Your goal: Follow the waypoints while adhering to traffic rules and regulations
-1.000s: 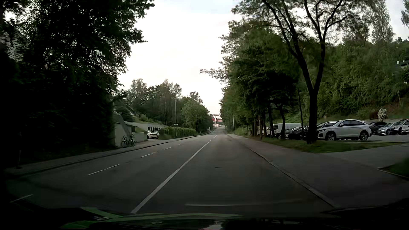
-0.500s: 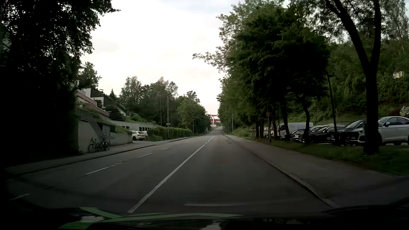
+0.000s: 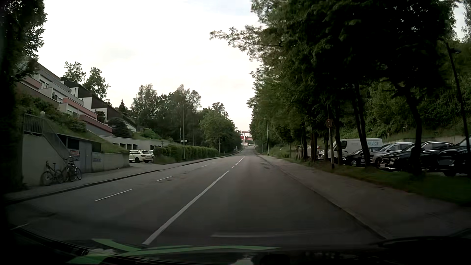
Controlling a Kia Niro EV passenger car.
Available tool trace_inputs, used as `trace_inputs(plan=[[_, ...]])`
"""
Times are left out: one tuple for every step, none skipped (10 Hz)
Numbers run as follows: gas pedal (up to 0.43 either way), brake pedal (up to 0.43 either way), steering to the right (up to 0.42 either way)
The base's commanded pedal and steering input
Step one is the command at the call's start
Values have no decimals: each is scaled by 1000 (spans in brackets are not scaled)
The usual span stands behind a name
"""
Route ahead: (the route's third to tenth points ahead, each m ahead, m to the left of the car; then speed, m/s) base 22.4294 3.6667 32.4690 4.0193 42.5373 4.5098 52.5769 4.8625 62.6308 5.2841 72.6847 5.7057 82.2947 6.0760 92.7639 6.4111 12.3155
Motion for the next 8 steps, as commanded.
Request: trace_inputs(plan=[[118, 0, -3], [118, 0, -3], [118, 0, -3], [118, 0, -3], [118, 0, -3], [118, 0, -4], [118, 0, -3], [118, 0, -4]])
